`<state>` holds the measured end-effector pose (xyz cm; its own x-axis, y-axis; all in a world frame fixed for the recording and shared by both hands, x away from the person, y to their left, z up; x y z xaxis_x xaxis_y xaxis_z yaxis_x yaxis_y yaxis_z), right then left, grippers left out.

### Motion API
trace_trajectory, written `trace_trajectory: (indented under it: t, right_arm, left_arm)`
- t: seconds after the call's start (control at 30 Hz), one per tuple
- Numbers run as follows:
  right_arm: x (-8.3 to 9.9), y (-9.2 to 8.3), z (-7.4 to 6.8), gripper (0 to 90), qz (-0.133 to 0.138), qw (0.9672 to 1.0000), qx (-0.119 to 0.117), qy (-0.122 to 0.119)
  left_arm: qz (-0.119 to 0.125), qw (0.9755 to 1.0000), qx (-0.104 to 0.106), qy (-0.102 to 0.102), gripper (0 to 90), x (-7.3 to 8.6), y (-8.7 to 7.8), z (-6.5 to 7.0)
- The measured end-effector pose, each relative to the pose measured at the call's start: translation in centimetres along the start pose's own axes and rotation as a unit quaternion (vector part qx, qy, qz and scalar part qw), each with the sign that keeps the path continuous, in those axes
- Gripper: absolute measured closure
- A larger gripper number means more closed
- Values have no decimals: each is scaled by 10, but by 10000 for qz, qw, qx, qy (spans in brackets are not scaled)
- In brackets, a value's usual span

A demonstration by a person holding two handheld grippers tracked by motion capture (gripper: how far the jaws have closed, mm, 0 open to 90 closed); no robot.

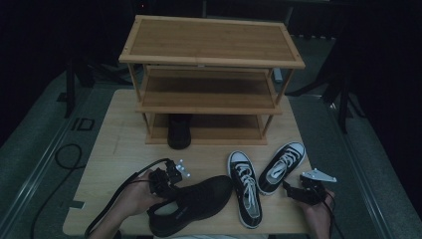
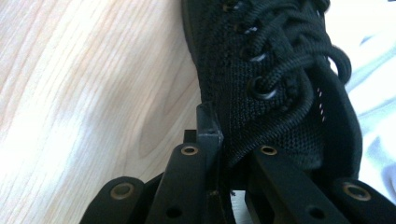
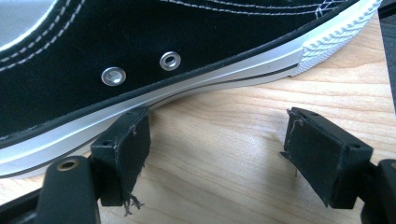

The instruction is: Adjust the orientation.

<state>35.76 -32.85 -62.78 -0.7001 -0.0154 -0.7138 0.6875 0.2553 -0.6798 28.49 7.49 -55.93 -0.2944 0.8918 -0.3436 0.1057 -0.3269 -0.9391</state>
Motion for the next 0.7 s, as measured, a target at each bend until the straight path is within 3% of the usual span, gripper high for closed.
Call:
trace_trajectory:
  t: [0.2, 0.43, 0.7]
  right_arm:
    - [0, 0, 0, 224, 0, 10000, 0, -1]
    - [0, 0, 0, 224, 0, 10000, 0, -1]
    - [0, 0, 0, 224, 1, 10000, -1, -1]
  left_arm:
    - [166, 9994, -2, -307, 880, 8, -4, -12]
    - [268, 9980, -154, -549, 880, 9, -10, -30]
    - [426, 9937, -287, -997, 879, 2, -4, -57]
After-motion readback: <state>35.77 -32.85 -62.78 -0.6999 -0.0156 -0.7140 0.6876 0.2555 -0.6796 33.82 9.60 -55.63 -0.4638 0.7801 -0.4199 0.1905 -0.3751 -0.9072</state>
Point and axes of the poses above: each handheld gripper's, and its own axes: y roughly forward along the jaws, x roughly out of its underside, z roughly to its right, the point moved 10 cm from there along y, roughly forward along the jaws, and after that the axes turned 13 degrees about y, right-handed, at the moved point
